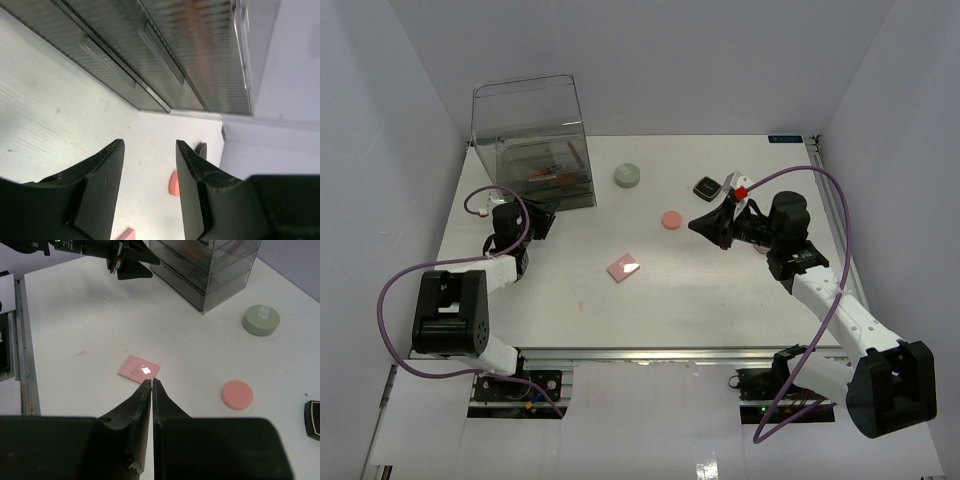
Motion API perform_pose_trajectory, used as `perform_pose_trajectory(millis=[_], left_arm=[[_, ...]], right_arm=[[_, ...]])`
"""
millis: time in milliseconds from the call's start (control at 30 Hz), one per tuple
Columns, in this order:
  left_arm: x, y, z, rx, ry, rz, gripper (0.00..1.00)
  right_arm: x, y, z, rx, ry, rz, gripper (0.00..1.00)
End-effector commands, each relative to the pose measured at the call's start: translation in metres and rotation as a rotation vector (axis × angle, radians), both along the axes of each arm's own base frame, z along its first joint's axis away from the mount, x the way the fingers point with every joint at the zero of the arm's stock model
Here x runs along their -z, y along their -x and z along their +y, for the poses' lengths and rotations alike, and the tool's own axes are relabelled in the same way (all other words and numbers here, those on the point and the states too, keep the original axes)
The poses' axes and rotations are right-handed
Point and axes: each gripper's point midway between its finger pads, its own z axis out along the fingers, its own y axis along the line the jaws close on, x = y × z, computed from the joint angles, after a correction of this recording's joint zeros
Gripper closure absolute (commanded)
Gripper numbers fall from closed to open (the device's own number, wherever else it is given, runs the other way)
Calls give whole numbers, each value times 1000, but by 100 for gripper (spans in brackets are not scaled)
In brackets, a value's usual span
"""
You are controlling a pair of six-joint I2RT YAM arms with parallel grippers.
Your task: Organize the makeup
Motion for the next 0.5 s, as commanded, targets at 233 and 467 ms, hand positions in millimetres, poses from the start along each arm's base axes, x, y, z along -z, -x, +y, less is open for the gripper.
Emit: perform_pose_trajectory(millis=[233, 467], left_arm=[[-12, -8, 7, 102, 51, -247, 47], [0, -32, 13, 107, 59, -249, 47]], right_arm=[[-4, -3, -1, -11, -8, -45, 90], [0, -6, -3, -3, -3, -35, 90]])
